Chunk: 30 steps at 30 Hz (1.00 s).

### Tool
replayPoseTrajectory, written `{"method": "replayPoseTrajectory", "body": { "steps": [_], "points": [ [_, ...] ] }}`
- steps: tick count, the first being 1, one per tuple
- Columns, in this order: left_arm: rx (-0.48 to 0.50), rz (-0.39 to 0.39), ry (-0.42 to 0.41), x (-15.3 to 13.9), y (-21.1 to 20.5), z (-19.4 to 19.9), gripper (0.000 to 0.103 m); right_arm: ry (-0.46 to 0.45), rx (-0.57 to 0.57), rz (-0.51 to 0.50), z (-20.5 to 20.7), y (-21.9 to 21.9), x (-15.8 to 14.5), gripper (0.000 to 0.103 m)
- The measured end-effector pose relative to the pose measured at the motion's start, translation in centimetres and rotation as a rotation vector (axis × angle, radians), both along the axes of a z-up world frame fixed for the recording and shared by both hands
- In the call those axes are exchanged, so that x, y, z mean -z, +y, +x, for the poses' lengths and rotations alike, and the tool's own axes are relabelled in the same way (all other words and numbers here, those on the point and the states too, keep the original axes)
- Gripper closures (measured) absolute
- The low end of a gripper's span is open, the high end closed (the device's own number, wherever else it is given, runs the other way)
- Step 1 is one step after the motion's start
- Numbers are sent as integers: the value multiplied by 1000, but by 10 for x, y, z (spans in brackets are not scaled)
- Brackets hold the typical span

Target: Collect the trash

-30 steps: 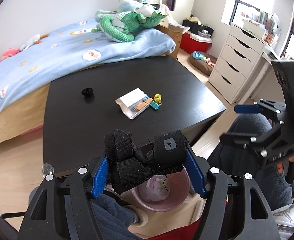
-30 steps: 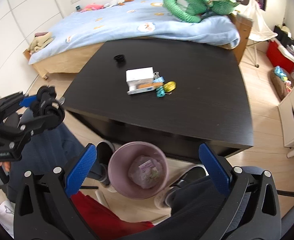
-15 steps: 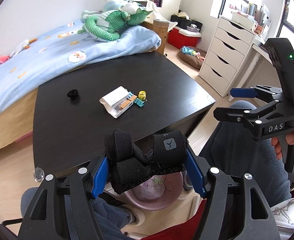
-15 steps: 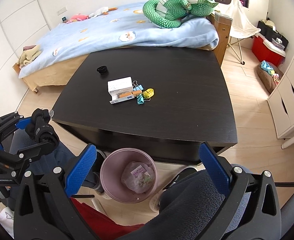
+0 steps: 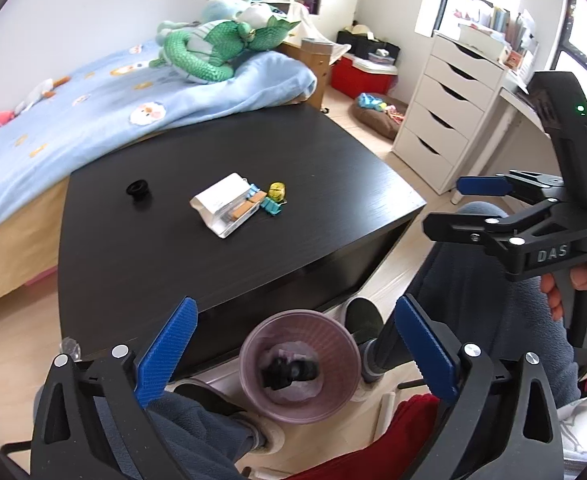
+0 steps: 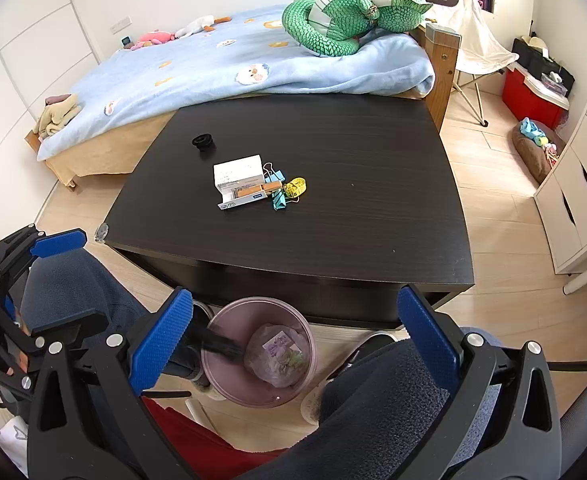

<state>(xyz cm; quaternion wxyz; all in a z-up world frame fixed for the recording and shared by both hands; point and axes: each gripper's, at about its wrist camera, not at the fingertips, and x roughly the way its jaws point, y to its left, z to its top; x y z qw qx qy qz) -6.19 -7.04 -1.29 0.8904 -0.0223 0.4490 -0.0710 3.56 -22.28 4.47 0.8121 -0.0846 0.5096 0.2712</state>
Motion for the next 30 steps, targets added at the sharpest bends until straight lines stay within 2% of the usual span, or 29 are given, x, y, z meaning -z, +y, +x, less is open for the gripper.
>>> {"method": "replayPoseTrajectory", "body": {
  "steps": [30],
  "points": [
    [-112,-16,7,2,31,-1,8,20,-36,7,3,14,5,3]
  ]
}}
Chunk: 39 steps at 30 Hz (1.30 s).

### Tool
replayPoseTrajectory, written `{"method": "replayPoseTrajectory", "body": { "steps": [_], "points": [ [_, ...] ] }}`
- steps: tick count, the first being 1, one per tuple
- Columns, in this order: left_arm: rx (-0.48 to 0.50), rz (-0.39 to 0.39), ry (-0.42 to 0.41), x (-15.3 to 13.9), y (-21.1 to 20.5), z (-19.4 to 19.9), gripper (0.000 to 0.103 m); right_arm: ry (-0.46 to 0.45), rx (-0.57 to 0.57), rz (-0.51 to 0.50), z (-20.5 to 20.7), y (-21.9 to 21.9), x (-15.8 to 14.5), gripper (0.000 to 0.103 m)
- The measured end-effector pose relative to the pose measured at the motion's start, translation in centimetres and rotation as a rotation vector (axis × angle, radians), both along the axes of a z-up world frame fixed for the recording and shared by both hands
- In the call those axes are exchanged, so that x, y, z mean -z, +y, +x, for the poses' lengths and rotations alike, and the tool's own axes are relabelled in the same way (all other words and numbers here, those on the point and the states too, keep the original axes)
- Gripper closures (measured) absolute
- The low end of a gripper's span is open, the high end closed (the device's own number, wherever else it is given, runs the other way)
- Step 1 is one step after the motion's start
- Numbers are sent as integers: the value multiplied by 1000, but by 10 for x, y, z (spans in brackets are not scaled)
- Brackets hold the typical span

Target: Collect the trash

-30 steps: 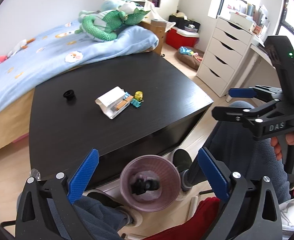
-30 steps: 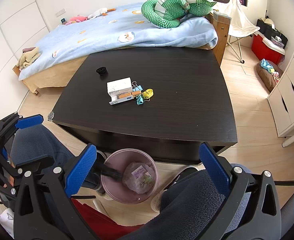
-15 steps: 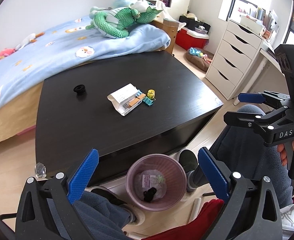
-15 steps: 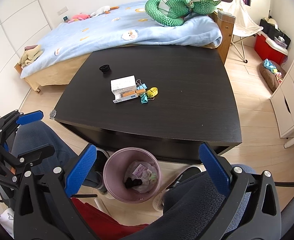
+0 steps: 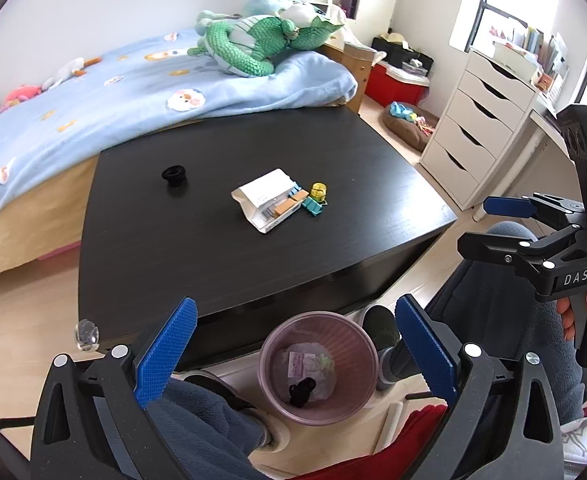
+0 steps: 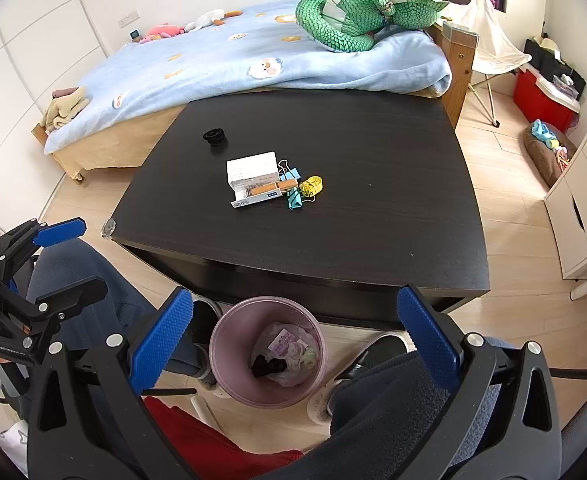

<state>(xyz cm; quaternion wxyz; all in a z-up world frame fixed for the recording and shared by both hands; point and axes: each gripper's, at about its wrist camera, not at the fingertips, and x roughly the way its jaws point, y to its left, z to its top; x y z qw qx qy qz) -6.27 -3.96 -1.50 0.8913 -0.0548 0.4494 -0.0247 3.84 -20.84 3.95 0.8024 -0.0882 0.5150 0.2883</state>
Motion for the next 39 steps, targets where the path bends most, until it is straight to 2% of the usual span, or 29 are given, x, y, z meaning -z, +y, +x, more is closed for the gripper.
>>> {"method": "replayPoseTrajectory", "body": {
  "steps": [9,20,35,37,39],
  "points": [
    [-48,-3,-7,-2,17,8,8,1,-19,8,16,11,0,3],
    [-93,-11,-17,-1,38,29,8,33,-80,18,52,39,14,3],
    [-109,-9,5,12,49,50,8,106,-132,-28,114,72,79,3],
    [-112,-11,12,14,50,51,8,111,-138,-25,118,74,84,6],
    [-115,-13,15,16,52,51,8,125,-136,-32,123,77,91,20]
  ]
}}
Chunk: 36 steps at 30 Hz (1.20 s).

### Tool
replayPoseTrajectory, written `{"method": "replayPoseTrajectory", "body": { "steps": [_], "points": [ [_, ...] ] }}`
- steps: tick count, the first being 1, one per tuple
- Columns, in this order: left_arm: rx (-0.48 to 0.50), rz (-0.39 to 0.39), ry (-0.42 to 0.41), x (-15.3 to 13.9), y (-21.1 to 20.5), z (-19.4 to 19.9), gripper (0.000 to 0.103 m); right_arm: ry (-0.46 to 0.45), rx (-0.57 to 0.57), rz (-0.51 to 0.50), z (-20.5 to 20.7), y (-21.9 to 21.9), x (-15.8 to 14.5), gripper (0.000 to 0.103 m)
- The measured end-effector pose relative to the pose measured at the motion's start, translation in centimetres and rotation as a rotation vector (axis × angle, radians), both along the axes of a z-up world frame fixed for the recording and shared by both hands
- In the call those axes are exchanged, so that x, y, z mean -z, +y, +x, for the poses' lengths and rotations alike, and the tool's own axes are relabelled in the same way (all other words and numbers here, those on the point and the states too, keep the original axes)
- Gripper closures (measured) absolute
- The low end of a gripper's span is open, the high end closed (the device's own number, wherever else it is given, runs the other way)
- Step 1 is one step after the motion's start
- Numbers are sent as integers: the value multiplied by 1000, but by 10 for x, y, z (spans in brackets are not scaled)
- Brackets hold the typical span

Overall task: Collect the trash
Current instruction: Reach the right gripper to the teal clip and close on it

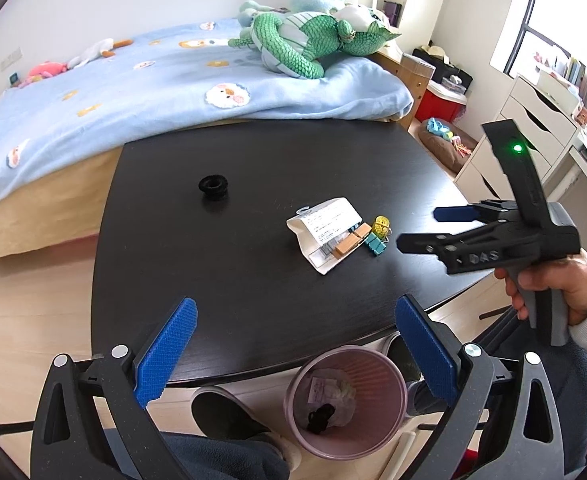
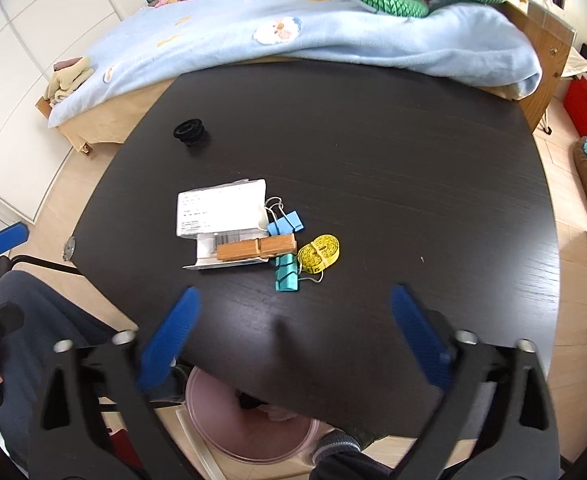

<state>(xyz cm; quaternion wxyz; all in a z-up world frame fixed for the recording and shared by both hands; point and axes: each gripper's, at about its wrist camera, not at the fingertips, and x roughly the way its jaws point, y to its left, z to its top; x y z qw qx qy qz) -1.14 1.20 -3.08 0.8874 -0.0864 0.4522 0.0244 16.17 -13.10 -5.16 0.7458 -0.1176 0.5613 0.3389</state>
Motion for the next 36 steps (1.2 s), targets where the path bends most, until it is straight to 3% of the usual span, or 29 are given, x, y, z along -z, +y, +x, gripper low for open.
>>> {"method": "replayPoseTrajectory", "body": {
  "steps": [14,22,32,36],
  "points": [
    [-9,-4,19,8,3,4,8,59,9,15,12,7,26,65],
    [-10,-5,25,10,2,3,8,66,14,27,14,9,29,75],
    [-12,-6,27,11,3,3,8,55,4,30,14,11,28,98],
    [-11,-7,25,11,4,3,8,44,2,35,13,10,25,100]
  ]
}}
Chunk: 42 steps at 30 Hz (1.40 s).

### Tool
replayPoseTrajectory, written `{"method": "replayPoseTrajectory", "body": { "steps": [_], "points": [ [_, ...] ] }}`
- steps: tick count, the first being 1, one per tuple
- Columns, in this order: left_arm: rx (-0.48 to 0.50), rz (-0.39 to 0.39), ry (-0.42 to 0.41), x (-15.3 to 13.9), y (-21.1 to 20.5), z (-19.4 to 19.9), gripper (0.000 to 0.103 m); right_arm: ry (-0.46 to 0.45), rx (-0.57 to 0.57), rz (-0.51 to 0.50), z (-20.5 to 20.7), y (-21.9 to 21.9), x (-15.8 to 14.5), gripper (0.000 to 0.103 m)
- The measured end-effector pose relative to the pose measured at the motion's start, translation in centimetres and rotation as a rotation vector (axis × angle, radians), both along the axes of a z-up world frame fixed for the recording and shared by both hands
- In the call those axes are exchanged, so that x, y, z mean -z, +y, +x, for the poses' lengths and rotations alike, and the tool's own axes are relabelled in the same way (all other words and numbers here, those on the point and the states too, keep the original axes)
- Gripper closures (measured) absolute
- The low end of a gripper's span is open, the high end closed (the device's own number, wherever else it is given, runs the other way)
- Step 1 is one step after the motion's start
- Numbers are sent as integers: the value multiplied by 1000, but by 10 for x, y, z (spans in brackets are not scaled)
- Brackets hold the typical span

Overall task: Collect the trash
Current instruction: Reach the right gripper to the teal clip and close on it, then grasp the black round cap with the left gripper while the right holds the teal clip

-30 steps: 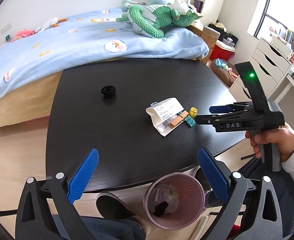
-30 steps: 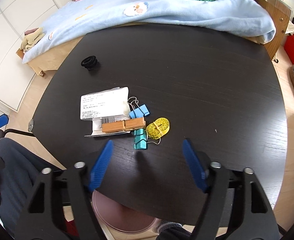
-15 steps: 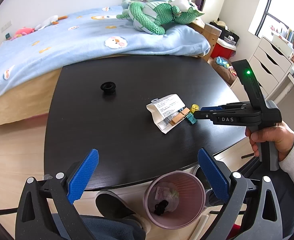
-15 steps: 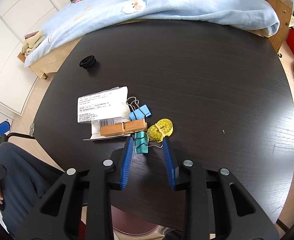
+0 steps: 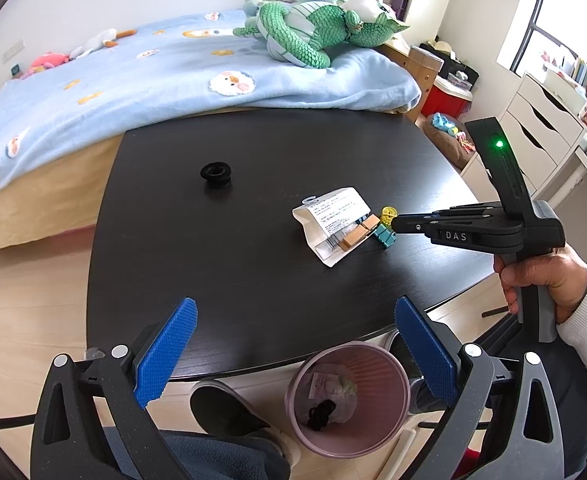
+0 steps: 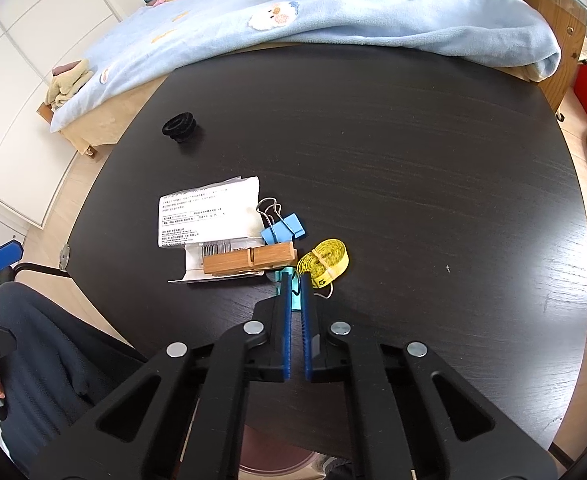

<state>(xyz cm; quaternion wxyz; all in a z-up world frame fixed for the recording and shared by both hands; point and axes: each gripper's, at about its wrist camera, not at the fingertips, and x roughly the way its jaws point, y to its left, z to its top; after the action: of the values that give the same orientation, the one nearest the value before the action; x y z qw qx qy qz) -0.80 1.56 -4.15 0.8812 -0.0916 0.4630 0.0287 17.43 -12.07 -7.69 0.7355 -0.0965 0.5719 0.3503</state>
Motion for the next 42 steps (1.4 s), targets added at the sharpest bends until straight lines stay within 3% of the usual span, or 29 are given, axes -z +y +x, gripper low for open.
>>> {"method": "replayPoseTrajectory", "body": {
  "steps": [11,24,34,42],
  "points": [
    [-6,9,-4,-3,2,10,8,-44,5,11,-5,-5,-18,102],
    [-43,33,9,0,36,64,8,-57,24,-10,-4,-15,-32,102],
    [-51,72,73,21,66,125,8,-67,16,-32,-2,-12,-34,102],
    [-73,63,174,53,89,168,8,-66,2,-50,-3,-11,-32,102]
  ]
}}
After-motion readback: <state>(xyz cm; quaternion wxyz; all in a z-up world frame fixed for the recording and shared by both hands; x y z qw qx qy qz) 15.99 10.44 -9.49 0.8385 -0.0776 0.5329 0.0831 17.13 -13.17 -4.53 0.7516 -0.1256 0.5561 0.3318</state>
